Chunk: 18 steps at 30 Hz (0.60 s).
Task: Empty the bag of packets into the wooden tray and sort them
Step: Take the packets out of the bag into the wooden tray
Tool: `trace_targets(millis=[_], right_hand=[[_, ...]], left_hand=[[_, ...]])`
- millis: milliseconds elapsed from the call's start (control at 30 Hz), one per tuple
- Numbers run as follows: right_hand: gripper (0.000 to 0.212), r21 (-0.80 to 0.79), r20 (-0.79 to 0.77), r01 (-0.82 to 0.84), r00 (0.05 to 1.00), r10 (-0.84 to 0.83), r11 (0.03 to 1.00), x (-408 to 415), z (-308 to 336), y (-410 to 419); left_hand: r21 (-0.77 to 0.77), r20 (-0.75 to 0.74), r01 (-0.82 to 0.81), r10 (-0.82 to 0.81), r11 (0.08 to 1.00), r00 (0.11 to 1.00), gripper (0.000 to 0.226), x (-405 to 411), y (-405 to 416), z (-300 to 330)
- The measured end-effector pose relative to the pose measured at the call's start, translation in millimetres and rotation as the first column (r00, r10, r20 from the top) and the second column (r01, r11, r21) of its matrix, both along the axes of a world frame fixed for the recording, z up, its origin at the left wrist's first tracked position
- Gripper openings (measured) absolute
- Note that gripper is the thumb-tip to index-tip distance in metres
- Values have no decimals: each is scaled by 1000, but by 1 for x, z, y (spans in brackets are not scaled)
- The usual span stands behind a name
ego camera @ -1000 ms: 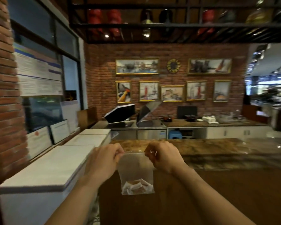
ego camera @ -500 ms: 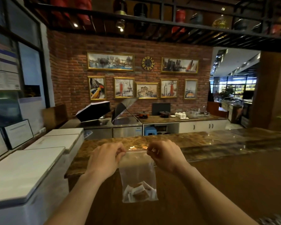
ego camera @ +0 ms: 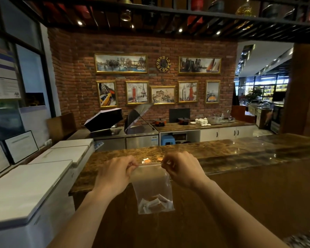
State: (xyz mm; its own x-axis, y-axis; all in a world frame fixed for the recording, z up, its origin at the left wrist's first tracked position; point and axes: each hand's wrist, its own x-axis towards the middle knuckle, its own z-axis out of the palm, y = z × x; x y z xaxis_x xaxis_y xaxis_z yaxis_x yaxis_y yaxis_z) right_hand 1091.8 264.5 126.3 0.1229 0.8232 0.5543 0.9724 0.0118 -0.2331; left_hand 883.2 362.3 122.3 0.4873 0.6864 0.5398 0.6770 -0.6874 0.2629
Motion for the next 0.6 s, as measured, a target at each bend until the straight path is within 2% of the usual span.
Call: trace_targets(millis=[367,600], right_hand=[[10,-33,-23,-12,1000,12,999,33,-19,32],[12,-62,-9,8,1000,-9,998,51,-29,85]], left_hand=[[-11,15,-36,36,999,999,12,32,27,-17],[-94,-24,-27,25,995,999,15,52,86,-29]])
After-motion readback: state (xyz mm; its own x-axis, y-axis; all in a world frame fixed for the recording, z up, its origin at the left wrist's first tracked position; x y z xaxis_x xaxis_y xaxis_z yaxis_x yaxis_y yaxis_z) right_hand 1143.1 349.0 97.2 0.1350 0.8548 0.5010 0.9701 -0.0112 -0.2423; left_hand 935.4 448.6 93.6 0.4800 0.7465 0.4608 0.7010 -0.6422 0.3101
